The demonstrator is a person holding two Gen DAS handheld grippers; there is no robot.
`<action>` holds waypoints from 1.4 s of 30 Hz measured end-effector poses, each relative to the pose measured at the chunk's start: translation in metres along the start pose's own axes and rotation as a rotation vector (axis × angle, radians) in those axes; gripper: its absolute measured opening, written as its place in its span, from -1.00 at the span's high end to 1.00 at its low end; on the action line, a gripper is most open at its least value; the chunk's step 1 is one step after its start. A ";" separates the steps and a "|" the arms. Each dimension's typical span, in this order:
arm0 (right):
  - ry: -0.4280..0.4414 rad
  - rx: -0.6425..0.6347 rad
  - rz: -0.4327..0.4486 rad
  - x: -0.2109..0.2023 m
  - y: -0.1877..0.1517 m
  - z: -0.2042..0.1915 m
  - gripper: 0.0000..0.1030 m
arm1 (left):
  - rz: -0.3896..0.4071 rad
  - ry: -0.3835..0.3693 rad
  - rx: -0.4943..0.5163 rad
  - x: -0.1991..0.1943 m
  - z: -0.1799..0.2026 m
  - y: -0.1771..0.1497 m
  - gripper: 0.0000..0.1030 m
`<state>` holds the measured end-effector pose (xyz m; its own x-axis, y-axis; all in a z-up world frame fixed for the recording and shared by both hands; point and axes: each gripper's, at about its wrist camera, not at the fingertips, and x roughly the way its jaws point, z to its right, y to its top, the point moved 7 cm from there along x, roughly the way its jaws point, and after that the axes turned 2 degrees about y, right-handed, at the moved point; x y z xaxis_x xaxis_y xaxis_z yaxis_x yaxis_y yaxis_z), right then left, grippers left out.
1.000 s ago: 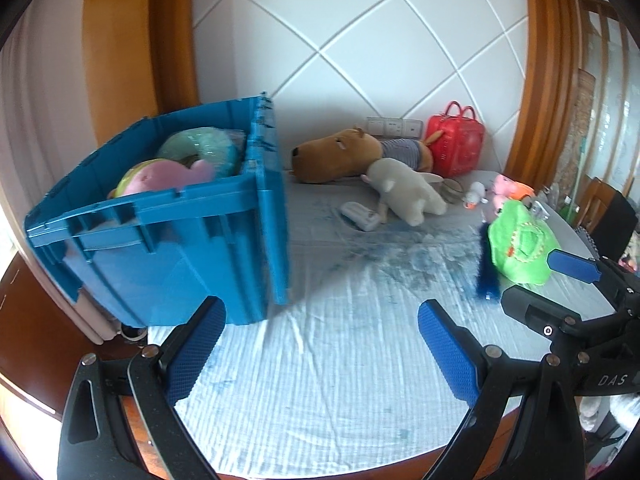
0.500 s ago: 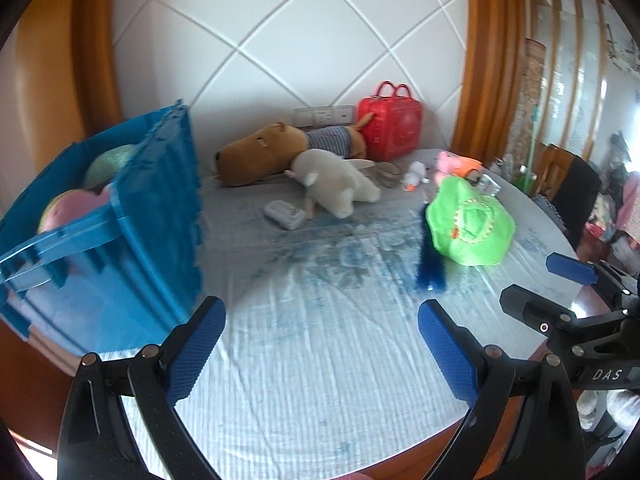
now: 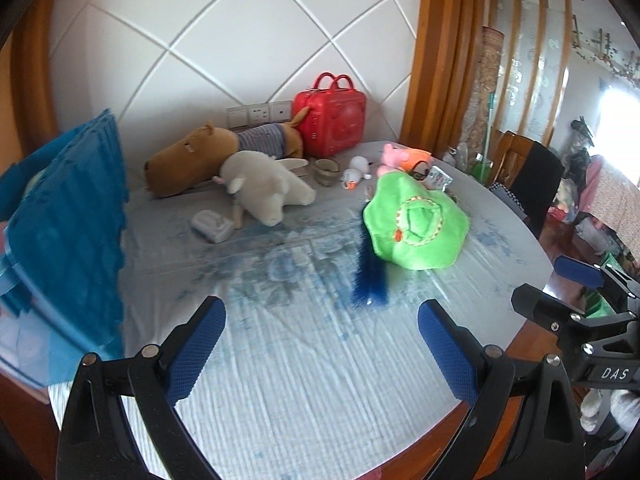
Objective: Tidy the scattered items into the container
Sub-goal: 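Move both open grippers toward the green frog hat plush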
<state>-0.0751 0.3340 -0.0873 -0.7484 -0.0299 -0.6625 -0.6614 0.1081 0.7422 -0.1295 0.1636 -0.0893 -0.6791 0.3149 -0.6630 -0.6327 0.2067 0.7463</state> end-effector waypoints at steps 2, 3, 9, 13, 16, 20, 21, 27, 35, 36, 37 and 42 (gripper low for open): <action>-0.017 0.013 -0.003 0.002 0.001 0.013 -0.99 | -0.001 -0.014 0.012 0.010 0.013 0.007 -0.91; -0.023 0.018 -0.004 0.004 0.003 0.020 -0.99 | -0.001 -0.020 0.018 0.016 0.019 0.010 -0.91; -0.045 0.035 -0.020 0.023 0.012 0.060 -0.99 | -0.022 -0.044 0.035 0.052 0.052 0.026 -0.91; -0.045 0.049 -0.047 0.046 0.022 0.090 -0.99 | -0.057 -0.039 0.020 0.084 0.065 0.038 -0.91; -0.045 0.052 -0.069 0.062 0.028 0.109 -0.99 | -0.090 -0.035 0.007 0.111 0.077 0.047 -0.91; -0.043 0.076 -0.092 0.084 0.035 0.141 -0.99 | -0.119 -0.025 0.016 0.141 0.094 0.057 -0.91; -0.044 0.080 -0.100 0.089 0.036 0.148 -0.99 | -0.126 -0.023 0.015 0.148 0.097 0.060 -0.91; -0.031 0.069 -0.150 0.123 0.047 0.179 -0.99 | -0.156 -0.019 -0.011 0.189 0.112 0.077 -0.91; -0.027 0.073 -0.222 0.171 0.057 0.219 -0.99 | -0.232 -0.008 -0.055 0.250 0.126 0.081 -0.91; -0.029 0.075 -0.230 0.174 0.057 0.224 -0.99 | -0.239 -0.007 -0.058 0.255 0.127 0.081 -0.91; -0.033 0.076 -0.236 0.177 0.057 0.227 -0.99 | -0.245 -0.007 -0.060 0.259 0.129 0.081 -0.91; -0.032 0.097 -0.262 0.192 0.057 0.243 -0.99 | -0.265 -0.001 -0.059 0.272 0.132 0.083 -0.91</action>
<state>-0.2449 0.5762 -0.1964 -0.5495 -0.0378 -0.8347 -0.8232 0.1952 0.5331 -0.3169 0.3886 -0.2000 -0.4864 0.2575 -0.8349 -0.8090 0.2282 0.5417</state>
